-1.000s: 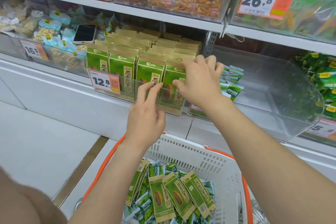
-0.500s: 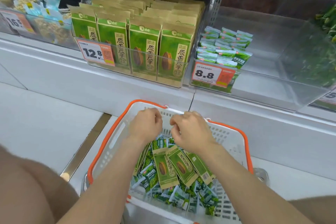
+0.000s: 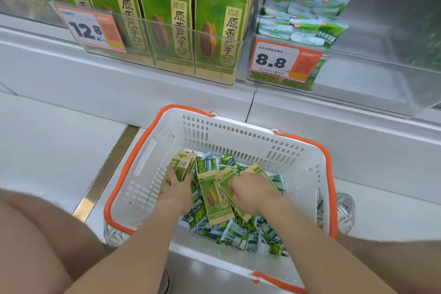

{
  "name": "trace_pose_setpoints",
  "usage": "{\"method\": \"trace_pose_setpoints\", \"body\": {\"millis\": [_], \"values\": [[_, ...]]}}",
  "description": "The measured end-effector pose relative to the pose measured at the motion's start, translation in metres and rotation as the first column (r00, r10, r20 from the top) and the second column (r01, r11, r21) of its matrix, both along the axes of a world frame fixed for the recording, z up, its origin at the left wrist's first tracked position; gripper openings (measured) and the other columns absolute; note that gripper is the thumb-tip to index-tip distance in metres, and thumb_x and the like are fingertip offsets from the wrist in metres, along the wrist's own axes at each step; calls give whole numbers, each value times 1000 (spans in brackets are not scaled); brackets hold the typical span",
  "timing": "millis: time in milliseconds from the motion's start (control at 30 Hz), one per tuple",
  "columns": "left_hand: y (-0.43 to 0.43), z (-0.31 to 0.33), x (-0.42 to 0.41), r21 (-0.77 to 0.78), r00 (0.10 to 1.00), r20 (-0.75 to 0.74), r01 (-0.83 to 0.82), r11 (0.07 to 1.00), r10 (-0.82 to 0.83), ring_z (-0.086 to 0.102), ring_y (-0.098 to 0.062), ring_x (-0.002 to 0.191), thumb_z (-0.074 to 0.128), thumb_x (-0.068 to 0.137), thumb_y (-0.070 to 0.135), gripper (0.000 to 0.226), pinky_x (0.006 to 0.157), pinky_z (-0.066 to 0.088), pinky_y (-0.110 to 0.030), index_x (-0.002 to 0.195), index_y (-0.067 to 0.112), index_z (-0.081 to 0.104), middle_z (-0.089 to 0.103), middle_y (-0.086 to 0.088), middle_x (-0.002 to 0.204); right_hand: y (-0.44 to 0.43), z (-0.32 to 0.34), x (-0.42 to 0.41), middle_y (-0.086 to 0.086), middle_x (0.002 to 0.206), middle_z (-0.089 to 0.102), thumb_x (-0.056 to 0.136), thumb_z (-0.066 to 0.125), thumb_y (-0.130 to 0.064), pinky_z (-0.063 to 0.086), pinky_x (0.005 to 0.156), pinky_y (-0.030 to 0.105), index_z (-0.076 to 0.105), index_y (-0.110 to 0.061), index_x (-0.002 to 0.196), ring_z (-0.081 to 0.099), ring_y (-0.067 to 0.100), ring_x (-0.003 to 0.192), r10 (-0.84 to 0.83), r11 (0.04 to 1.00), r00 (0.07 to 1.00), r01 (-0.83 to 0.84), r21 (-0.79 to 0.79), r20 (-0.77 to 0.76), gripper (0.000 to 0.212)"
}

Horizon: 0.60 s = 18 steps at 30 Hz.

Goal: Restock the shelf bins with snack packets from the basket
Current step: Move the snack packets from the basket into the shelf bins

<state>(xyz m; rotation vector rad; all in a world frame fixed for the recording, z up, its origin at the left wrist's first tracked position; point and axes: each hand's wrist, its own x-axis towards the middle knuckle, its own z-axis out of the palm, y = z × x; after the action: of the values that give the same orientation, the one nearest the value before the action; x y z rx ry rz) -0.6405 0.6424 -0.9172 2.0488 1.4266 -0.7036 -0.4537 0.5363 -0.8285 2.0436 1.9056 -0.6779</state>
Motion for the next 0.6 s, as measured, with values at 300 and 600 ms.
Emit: {"method": "trace_pose_setpoints", "body": {"millis": [300, 600], "values": [[10, 10, -1, 328, 983, 183, -84, 941, 24, 63, -30, 80, 60, 97, 7, 45, 65, 50, -42, 134, 26, 41, 58, -6, 119, 18, -7, -3, 4, 74, 57, 93, 47, -9, 58, 65, 38, 57, -15, 86, 61, 27, 69, 30, 999, 999, -31, -10, -44, 14], [49, 96, 28, -126, 817, 570, -16, 992, 85, 68, -11, 84, 73, 95, 10, 35, 62, 56, -25, 118, 22, 50, 70, 0, 104, 38, 23, -5, 3, 130, 55, 85, 59, -7, 49, 98, 37, 47, -26, 140, 52, 21, 118, -161, 889, 951, 256, 379, -265, 59]]}}
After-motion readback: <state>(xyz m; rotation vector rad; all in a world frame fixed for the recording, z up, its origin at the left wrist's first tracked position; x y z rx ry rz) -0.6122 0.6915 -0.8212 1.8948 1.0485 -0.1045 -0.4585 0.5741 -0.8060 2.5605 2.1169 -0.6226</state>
